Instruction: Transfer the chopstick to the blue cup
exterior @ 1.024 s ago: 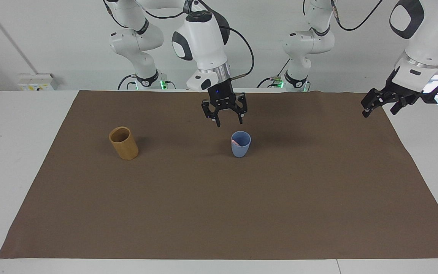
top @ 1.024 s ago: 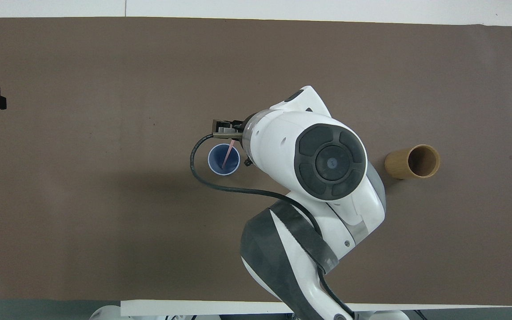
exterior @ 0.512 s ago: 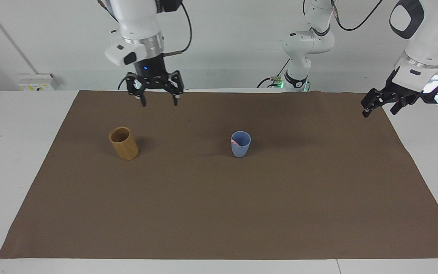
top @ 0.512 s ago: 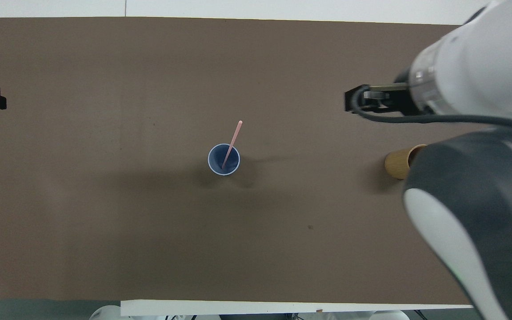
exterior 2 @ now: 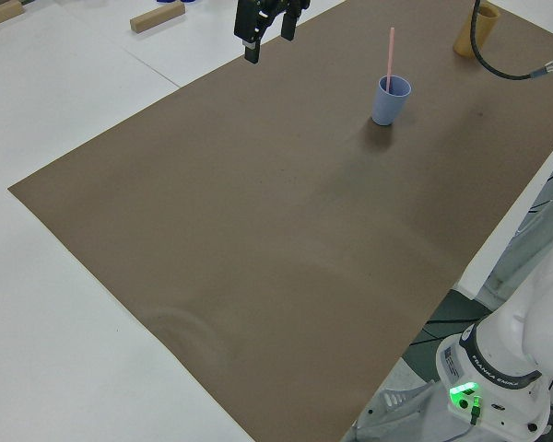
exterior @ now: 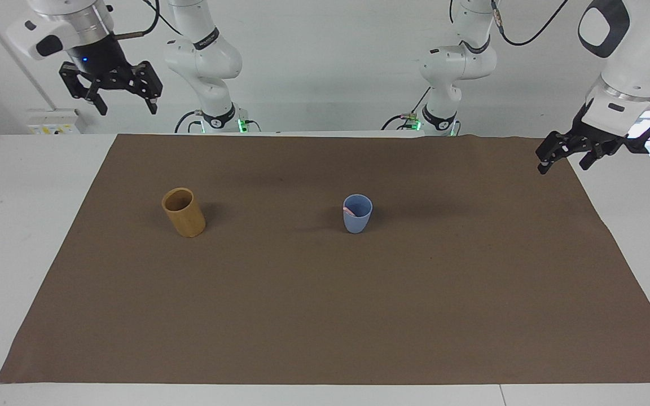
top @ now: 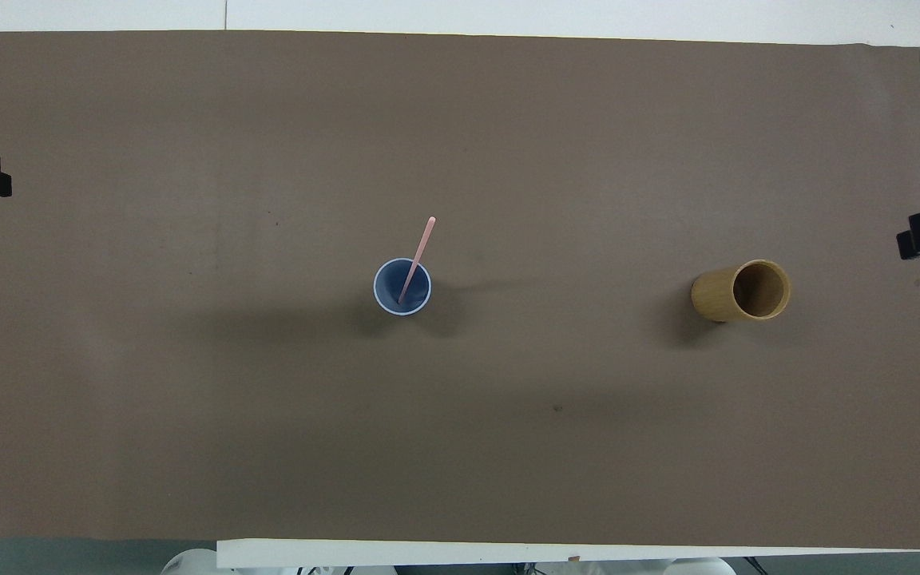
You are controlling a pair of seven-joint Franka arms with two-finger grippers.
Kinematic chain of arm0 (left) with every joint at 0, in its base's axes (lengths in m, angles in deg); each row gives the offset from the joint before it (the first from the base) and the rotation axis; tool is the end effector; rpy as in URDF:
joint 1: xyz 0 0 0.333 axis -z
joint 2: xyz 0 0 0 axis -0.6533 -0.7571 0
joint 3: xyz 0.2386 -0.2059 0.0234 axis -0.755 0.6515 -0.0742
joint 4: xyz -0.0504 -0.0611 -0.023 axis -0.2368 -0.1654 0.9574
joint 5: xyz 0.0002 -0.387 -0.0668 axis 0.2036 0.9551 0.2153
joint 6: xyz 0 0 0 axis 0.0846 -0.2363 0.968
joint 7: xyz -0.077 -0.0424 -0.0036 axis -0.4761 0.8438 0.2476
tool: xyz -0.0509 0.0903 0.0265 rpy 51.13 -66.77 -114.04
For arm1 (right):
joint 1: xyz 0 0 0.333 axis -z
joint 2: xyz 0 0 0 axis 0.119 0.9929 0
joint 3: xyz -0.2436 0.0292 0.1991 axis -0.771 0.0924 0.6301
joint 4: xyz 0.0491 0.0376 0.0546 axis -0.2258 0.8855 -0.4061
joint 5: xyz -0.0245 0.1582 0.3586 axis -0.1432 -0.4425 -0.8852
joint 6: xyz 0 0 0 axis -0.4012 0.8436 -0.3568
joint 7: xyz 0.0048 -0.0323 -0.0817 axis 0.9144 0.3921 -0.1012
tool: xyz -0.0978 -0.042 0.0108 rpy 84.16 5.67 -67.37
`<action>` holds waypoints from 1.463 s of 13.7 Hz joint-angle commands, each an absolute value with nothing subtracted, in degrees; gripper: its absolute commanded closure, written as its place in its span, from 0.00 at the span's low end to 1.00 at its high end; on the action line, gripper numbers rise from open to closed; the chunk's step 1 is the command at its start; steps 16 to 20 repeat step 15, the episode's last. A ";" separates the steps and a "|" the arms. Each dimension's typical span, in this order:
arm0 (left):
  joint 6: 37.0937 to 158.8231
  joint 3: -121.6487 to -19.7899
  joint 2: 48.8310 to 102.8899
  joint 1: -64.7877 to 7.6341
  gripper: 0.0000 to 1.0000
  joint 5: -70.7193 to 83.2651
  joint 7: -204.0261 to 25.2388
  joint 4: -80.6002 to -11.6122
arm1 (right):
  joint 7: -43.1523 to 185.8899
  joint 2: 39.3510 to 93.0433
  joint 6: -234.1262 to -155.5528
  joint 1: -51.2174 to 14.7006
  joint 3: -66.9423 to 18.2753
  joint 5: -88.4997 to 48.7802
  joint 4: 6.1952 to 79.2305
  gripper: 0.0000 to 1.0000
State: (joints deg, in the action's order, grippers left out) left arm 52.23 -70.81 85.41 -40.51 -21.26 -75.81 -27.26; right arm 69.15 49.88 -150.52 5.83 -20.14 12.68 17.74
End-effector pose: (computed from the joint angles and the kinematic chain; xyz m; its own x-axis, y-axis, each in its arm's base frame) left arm 0.5601 -0.0273 0.6225 0.9991 -0.0255 0.0339 -0.0242 -0.9990 -0.0389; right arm 0.5127 -0.0144 0.7007 0.9941 0.0699 -0.0824 0.0724 -0.9970 0.0287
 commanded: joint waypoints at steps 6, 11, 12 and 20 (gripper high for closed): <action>51.86 -70.93 86.71 -40.79 0.00 -20.62 -74.74 -28.49 | 71.37 47.96 -150.81 -11.49 -37.95 14.07 22.19 0.00; 51.95 -70.93 86.71 -40.79 0.00 -20.62 -74.74 -28.49 | 70.93 46.90 -151.42 -10.70 -37.86 13.81 24.04 0.00; 51.95 -70.93 86.71 -40.79 0.00 -20.62 -74.74 -28.49 | 70.93 46.73 -151.42 -10.27 -37.86 13.81 24.30 0.00; 51.95 -70.93 86.71 -40.79 0.00 -20.62 -74.74 -28.49 | 69.71 45.93 -151.33 -9.82 -37.86 13.37 25.44 0.00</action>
